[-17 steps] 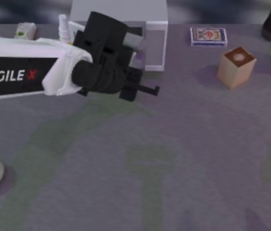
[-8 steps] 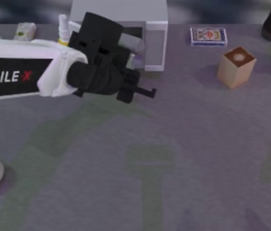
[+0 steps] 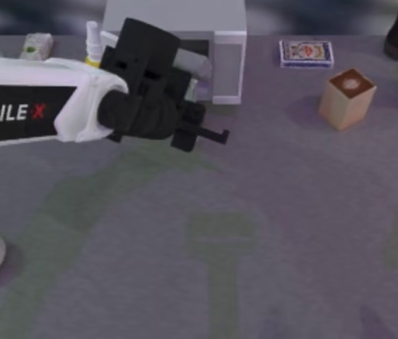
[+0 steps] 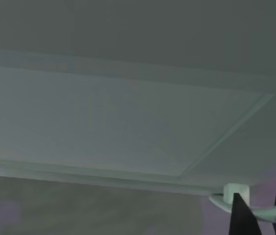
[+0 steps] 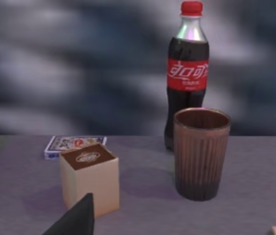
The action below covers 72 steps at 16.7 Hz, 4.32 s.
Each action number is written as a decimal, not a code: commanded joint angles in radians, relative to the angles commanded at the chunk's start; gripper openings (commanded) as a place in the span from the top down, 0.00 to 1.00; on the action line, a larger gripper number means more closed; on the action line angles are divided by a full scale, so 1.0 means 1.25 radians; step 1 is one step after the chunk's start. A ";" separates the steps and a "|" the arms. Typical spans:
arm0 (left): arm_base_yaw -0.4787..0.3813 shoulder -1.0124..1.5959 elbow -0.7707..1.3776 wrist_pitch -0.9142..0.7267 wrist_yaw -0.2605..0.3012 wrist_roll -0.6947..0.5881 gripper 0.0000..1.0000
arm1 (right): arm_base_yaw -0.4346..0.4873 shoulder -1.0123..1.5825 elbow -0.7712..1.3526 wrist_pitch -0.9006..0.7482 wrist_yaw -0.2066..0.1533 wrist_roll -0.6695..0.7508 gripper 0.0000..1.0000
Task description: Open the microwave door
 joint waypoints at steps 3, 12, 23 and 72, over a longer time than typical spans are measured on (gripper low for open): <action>0.000 0.000 0.000 0.000 0.000 0.000 1.00 | 0.000 0.000 0.000 0.000 0.000 0.000 0.00; 0.000 0.000 0.000 0.000 0.000 0.000 1.00 | 0.000 0.000 0.000 0.000 0.000 0.000 0.00; 0.017 -0.020 -0.028 0.006 0.039 0.045 1.00 | 0.000 0.000 0.000 0.000 0.000 0.000 0.00; 0.036 -0.039 -0.053 0.008 0.081 0.094 1.00 | 0.000 0.000 0.000 0.000 0.000 0.000 0.00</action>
